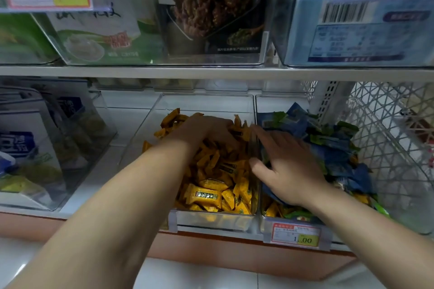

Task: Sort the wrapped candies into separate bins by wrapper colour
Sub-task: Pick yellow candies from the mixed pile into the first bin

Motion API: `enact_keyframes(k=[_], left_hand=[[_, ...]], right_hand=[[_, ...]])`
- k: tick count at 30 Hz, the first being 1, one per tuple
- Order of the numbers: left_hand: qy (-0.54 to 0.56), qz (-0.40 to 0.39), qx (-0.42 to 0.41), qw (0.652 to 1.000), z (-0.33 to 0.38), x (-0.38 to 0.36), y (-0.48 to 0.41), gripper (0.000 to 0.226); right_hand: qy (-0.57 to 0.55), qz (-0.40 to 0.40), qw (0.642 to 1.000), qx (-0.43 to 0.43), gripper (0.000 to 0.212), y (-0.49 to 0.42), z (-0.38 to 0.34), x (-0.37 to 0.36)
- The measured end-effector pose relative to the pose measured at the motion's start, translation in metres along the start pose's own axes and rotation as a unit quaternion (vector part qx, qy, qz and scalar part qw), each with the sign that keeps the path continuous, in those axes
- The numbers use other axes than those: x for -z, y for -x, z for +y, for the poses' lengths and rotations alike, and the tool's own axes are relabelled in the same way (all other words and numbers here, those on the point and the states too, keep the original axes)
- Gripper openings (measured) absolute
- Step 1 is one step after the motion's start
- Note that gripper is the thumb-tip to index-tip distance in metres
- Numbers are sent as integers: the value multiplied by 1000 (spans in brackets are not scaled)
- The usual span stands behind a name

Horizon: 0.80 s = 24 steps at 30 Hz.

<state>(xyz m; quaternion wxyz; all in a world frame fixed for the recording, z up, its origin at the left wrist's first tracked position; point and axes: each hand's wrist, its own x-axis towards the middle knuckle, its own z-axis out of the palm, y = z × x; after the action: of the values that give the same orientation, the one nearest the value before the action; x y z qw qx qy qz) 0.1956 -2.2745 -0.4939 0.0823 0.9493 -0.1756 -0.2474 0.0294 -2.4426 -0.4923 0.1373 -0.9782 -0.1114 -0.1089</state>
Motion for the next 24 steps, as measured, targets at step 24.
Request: enact_keyframes(k=[24], left_hand=[[567, -13, -38, 823, -30, -5, 78, 29]], right_hand=[[-1, -4, 1000, -1, 79, 0, 3, -1]])
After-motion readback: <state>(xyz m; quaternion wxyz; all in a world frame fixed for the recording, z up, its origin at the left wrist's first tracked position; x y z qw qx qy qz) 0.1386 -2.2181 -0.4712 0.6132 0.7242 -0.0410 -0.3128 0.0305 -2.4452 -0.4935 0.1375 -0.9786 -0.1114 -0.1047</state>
